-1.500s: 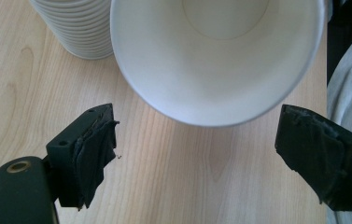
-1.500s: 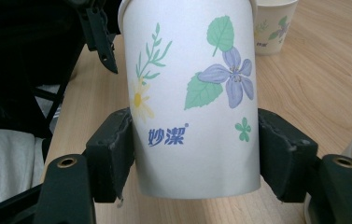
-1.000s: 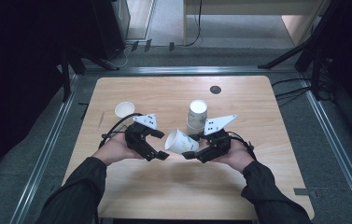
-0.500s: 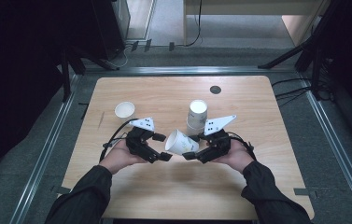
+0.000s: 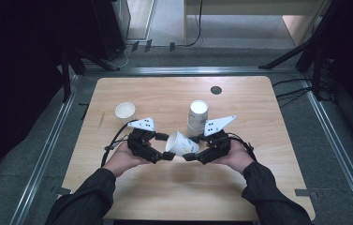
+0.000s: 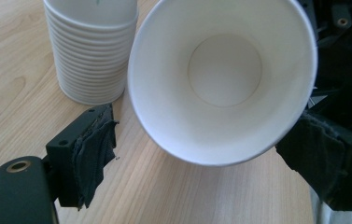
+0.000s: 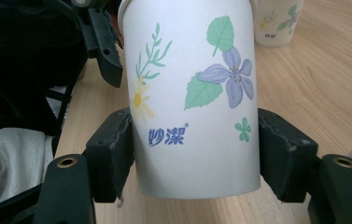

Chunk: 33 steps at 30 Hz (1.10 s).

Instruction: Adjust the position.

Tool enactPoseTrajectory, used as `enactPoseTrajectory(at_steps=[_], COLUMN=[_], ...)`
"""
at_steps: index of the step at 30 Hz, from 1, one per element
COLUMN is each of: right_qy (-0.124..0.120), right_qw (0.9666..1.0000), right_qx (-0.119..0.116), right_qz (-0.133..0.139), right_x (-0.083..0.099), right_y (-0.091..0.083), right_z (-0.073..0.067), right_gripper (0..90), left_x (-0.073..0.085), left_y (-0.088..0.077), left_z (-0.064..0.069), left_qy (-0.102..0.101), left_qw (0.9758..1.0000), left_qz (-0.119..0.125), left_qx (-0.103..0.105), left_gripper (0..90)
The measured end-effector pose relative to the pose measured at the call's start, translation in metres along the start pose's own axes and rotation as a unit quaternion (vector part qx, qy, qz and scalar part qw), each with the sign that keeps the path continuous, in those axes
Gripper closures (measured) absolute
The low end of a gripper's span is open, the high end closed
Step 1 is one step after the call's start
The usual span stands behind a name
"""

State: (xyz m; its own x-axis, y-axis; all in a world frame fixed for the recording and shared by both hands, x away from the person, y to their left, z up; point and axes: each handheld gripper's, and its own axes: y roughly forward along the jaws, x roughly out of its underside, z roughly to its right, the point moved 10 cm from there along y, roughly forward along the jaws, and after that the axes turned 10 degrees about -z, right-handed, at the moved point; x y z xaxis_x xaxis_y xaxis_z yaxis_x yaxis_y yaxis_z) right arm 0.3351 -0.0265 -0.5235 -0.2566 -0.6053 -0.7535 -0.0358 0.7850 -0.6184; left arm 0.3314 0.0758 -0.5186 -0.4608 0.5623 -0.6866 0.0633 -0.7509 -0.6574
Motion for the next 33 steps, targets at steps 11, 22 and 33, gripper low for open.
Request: enactPoseTrajectory(at_steps=[11, 22, 33], right_qy=[-0.002, -0.003, -0.004], right_qw=[0.9999, 0.9999, 0.9998], right_qx=[-0.011, -0.016, -0.017], right_qz=[0.001, 0.000, -0.008], right_x=[-0.001, -0.002, 0.000], right_y=[0.004, 0.008, 0.011], right_z=[-0.004, -0.005, -0.006], right_gripper=[34.0, 33.9, 34.0], left_x=[-0.003, -0.004, -0.004], left_y=[0.002, 0.001, 0.001], left_z=[0.002, 0.004, 0.003], left_qy=[-0.005, -0.004, -0.003], left_qw=[0.9997, 0.9994, 0.9993], left_qz=[0.017, 0.024, 0.026], left_qx=[0.014, 0.025, 0.026], left_gripper=[12.9, 15.8, 19.8])
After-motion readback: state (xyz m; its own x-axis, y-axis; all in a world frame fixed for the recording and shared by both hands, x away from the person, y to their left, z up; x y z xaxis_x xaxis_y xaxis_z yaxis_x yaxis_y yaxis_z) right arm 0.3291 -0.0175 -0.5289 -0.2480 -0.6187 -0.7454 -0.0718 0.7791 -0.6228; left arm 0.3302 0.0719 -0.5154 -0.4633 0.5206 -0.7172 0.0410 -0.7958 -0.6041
